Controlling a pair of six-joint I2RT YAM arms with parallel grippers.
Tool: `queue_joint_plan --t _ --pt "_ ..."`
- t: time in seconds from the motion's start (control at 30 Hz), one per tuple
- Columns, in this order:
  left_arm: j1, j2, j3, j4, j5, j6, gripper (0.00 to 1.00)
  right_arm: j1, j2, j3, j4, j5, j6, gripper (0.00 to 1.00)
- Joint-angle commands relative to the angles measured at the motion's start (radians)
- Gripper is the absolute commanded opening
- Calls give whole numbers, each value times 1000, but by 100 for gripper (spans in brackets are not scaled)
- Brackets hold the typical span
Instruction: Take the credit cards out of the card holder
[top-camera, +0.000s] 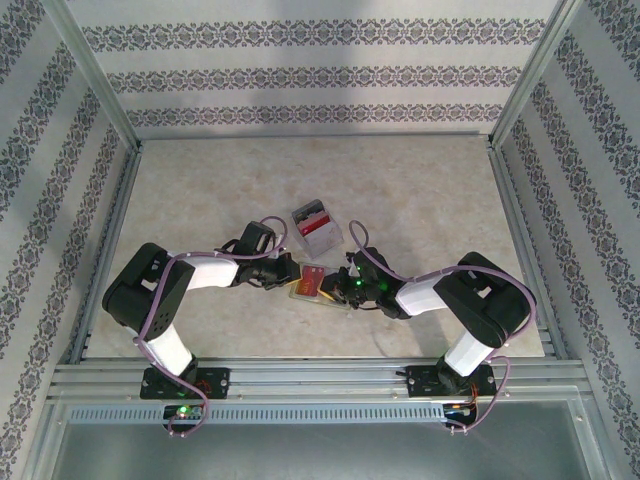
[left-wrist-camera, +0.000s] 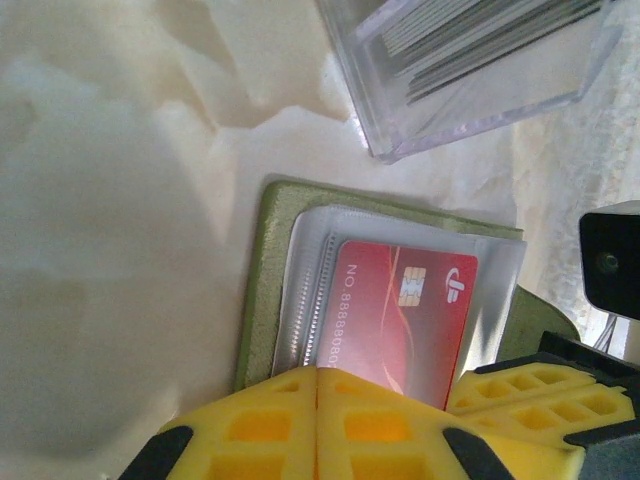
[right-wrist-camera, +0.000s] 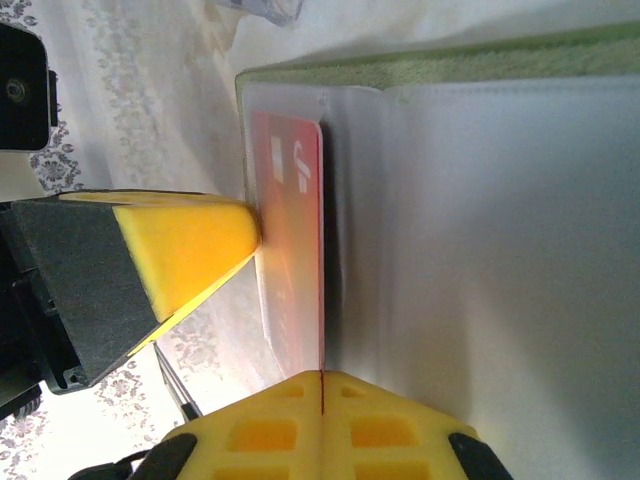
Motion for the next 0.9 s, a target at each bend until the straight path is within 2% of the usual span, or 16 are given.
queue_joint_plan --t 0.0,0.17,0.7,0.87 --pt "-5 45 -4 -95 -75 31 8 -8 -18 -14 18 11 -4 3" --pt "-6 46 -4 -100 -80 32 8 -9 -26 -23 16 18 2 0" --pt "-6 58 -1 -103 -83 36 8 -13 -46 -51 15 28 7 2" --pt "-5 63 3 -105 -82 37 8 -15 -42 -47 35 15 2 7"
